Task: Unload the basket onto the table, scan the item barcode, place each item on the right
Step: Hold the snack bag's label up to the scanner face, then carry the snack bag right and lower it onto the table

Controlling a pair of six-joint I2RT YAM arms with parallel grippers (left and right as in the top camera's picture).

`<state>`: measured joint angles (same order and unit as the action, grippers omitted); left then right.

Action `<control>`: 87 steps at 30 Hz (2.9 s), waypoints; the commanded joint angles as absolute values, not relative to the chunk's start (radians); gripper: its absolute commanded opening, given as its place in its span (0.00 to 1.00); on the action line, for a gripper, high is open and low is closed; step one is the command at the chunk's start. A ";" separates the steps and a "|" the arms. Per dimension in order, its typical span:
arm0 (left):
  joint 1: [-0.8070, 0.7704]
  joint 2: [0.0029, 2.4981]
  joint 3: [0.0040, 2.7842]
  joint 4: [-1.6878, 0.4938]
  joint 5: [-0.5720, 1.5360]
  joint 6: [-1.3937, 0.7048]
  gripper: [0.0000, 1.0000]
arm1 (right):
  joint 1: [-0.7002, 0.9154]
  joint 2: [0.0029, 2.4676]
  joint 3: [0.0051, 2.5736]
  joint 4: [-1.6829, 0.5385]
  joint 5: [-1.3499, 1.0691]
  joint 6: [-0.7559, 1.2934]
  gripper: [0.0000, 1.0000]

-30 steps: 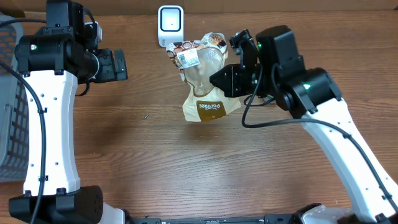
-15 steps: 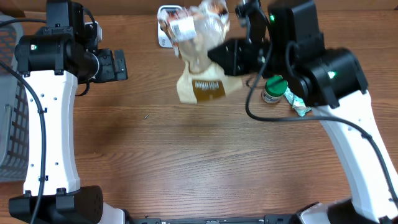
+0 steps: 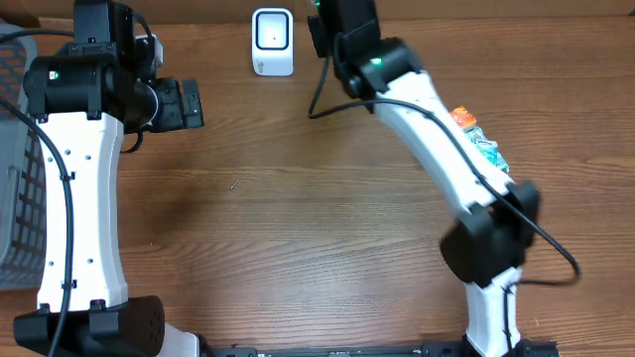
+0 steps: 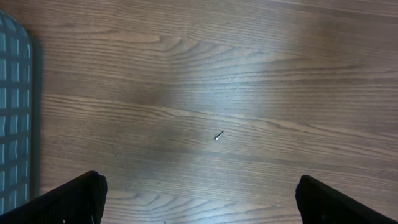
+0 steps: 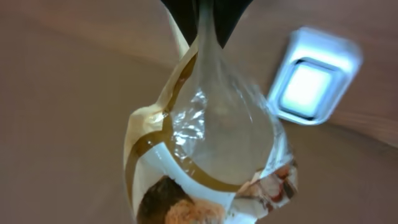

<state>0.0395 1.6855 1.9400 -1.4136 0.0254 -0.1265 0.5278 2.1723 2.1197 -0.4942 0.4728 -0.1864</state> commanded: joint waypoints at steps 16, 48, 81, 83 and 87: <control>0.039 1.689 1.953 -1.413 0.022 -0.108 1.00 | 0.596 2.469 2.131 0.016 0.594 -0.951 0.04; 0.039 1.689 1.953 -1.413 0.022 -0.108 0.99 | 0.622 2.446 2.131 0.084 0.699 -0.905 0.04; 0.039 1.689 1.953 -1.413 0.022 -0.108 0.99 | 0.144 1.591 2.131 -1.318 -0.165 0.292 0.04; 0.039 1.689 1.953 -1.413 0.022 -0.108 1.00 | 0.077 1.596 2.127 -1.390 -0.133 0.293 0.04; 0.039 1.689 1.953 -1.413 0.022 -0.108 1.00 | -0.072 1.598 2.072 -1.451 -0.128 0.292 0.04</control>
<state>0.0395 1.6855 1.9400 -1.4139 0.0254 -0.1265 0.0086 1.6016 2.1017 -1.4391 -0.1234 0.2714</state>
